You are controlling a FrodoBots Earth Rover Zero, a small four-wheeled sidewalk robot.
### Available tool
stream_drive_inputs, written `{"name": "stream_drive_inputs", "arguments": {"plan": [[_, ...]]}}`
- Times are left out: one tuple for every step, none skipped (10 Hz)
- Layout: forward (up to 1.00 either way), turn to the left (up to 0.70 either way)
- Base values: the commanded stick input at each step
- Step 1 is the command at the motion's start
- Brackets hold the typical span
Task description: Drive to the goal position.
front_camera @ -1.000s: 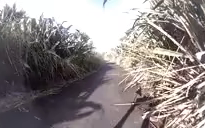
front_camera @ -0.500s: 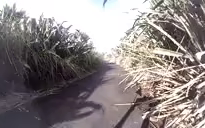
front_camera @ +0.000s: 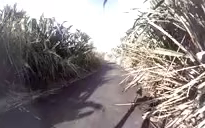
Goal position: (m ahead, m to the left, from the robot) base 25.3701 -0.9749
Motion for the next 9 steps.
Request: {"name": "stream_drive_inputs", "arguments": {"plan": [[0.0,0.7],[0.0,0.7],[0.0,0.7],[0.0,0.7],[0.0,0.7],[0.0,0.7],[0.0,0.7],[0.0,0.32],[0.0,0.0]]}}
